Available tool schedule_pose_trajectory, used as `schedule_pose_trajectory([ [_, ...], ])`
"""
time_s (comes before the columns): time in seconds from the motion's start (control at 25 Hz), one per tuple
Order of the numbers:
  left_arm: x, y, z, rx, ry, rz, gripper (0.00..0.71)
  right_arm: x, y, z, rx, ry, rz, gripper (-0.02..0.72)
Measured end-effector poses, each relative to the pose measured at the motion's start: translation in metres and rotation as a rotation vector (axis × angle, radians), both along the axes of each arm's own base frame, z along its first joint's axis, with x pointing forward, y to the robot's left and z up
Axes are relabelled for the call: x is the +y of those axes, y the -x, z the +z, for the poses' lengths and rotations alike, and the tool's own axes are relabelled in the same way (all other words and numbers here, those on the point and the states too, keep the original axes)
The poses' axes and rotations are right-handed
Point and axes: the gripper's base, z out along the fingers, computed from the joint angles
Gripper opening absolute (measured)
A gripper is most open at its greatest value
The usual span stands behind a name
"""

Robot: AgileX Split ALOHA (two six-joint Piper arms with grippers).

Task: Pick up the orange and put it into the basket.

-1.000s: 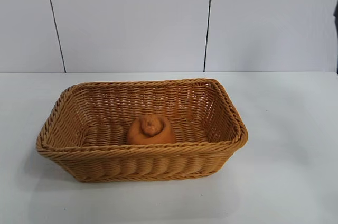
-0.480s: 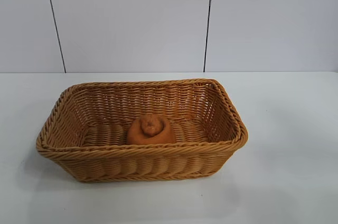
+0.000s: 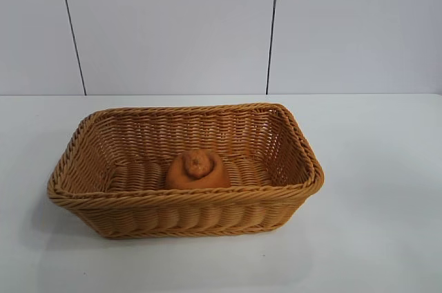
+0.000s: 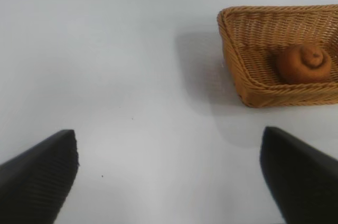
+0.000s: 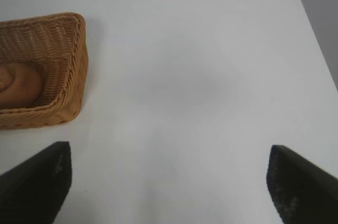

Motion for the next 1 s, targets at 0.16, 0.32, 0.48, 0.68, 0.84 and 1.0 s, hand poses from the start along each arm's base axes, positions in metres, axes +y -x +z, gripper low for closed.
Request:
schedule_pose_trajectory([
  [0.16, 0.000, 0.000, 0.000, 0.000, 0.000, 0.000, 0.667, 0.000, 0.009, -0.011, 0.018, -0.002, 0.003, 0.694],
  [0.32, 0.000, 0.000, 0.000, 0.000, 0.000, 0.000, 0.667, 0.000, 0.012, -0.014, 0.015, 0.000, 0.004, 0.694],
  [0.48, 0.000, 0.000, 0.000, 0.000, 0.000, 0.000, 0.667, 0.000, 0.016, -0.013, -0.006, -0.001, 0.005, 0.694],
  [0.68, 0.000, 0.000, 0.000, 0.000, 0.000, 0.000, 0.667, -0.001, 0.033, -0.012, -0.121, -0.010, 0.006, 0.694],
  [0.84, 0.000, 0.000, 0.000, 0.000, -0.002, 0.001, 0.667, -0.001, 0.034, -0.012, -0.126, -0.013, 0.008, 0.694],
  [1.0, 0.000, 0.000, 0.000, 0.000, -0.002, 0.001, 0.667, -0.001, 0.034, -0.012, -0.126, -0.014, 0.008, 0.694],
])
